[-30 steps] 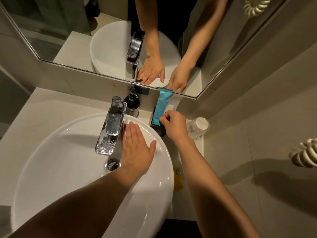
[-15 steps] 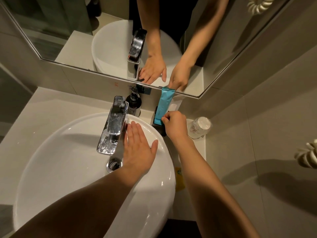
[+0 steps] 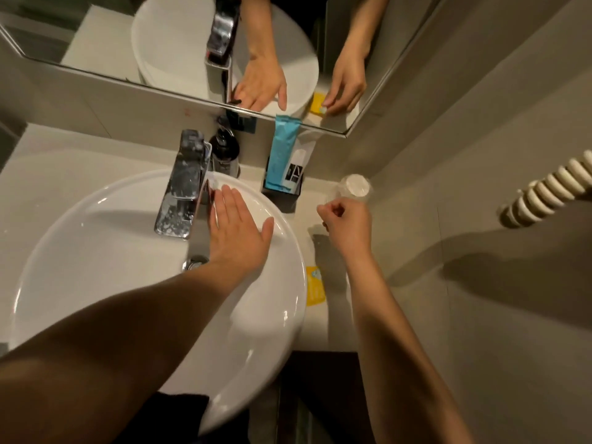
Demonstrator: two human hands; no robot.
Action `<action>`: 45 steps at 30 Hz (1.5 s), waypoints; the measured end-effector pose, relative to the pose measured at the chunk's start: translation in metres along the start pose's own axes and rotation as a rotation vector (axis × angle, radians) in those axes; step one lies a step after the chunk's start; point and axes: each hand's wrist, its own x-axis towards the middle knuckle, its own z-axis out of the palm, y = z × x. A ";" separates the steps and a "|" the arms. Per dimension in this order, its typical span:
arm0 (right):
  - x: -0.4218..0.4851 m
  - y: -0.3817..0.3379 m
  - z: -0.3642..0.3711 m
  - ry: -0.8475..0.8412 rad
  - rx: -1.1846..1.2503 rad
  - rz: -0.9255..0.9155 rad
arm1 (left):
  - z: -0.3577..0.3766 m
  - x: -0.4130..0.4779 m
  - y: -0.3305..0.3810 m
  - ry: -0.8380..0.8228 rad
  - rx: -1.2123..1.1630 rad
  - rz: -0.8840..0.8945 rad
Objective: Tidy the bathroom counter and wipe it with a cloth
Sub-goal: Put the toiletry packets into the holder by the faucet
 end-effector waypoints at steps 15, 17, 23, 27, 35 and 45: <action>-0.057 0.087 0.037 -0.173 -0.151 0.379 | 0.000 0.002 -0.002 0.009 0.014 0.012; -0.055 0.087 0.038 -0.170 -0.115 0.378 | 0.000 0.003 -0.002 0.005 0.017 0.008; -0.053 0.077 0.018 -0.101 0.064 0.315 | -0.001 0.003 -0.001 0.004 0.003 0.005; -0.041 0.046 -0.003 0.028 0.224 0.155 | -0.002 0.003 -0.001 0.009 -0.003 0.007; 0.005 -0.034 -0.007 0.047 0.304 -0.122 | -0.004 0.002 -0.001 0.000 0.000 0.009; 0.043 -0.044 0.030 -0.087 0.122 -0.236 | -0.003 0.002 -0.002 0.032 -0.013 0.012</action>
